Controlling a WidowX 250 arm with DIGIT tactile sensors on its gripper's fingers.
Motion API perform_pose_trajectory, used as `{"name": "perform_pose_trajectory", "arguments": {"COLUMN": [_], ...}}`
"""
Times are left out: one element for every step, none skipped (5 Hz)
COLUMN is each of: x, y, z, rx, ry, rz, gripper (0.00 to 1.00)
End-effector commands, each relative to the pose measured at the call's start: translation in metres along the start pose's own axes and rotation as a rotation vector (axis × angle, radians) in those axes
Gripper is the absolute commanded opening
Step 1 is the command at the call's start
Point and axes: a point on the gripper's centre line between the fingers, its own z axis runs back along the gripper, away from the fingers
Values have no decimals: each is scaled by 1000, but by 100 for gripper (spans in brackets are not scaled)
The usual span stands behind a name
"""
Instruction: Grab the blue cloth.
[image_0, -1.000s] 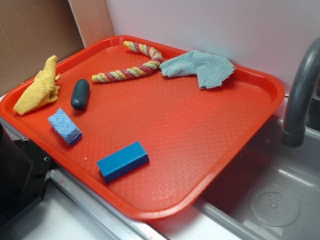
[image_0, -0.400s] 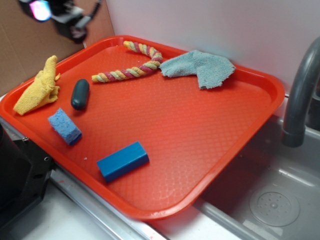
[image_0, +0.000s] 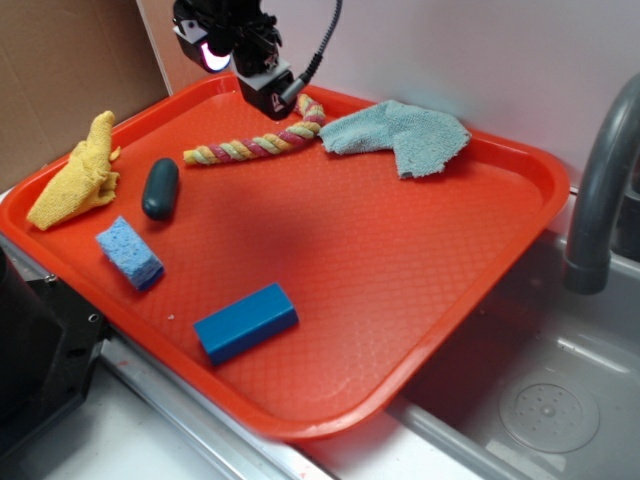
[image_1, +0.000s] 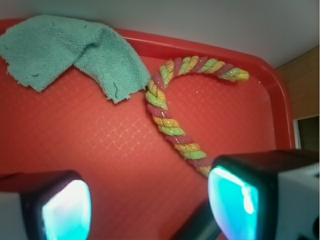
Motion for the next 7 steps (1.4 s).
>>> {"name": "perform_pose_trajectory", "arguments": {"x": [16,49,67,77,86,88,89], "y": [3,-35,-63,-77,-78,-83,-73], "z": [15,7,-3,-33,-45,-62,-69], "rx": [-1,13,19,25,5,-5,-57], "ry": [-57,-123,-138,-111,-115,-104,-126], "rz": [14,-63,-75,-92,-69,-58,-31], "gripper": [100,100,100,100,100,100,100]}}
